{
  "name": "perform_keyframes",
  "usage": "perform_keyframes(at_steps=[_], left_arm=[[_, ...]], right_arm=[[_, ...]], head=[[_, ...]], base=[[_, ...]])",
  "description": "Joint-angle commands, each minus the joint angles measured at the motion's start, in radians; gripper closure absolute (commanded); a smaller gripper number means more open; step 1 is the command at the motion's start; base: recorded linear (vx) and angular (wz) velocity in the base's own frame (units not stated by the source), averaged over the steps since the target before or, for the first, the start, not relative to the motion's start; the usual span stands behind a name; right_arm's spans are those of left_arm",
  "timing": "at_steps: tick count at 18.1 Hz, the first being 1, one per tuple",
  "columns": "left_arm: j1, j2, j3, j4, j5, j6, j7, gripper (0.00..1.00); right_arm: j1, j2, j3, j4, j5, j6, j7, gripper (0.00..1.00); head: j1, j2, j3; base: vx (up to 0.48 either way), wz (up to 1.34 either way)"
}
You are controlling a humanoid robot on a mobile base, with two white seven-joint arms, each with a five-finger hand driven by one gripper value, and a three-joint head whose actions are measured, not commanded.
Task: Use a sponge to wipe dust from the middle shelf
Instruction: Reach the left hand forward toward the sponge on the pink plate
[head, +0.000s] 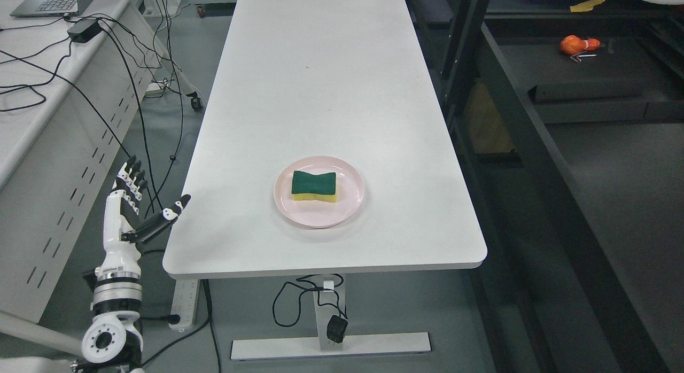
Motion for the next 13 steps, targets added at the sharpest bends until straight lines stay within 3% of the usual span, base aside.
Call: perform_keyframes(at_steps=[1,8,13], left_arm=[[0.002,0.018,-0.064,-0.01,-0.002,-0.029,0.001,0.02],[-0.022,0.018,-0.062,0.007,-0.003,-0.032,-0.002,0.02],[-0.113,0.176,-0.121,0.039,-0.038,-0.032,-0.107,0.03]], right_arm=[[-0.001,-0.017,0.0,-0.017,0.0,0.0,0.001,0.0],[0.0,-0.017,0.0,-0.017,0.0,0.0,0.001,0.0],[-0.001,-0.017,0.001,-0.017,0.0,0.0,0.001,0.0]], head=[[0.0,0.0,0.0],[0.0,0.0,0.0],[0.0,0.0,0.0]], base=[[0.0,0.0],[0.0,0.0],[0.0,0.0]])
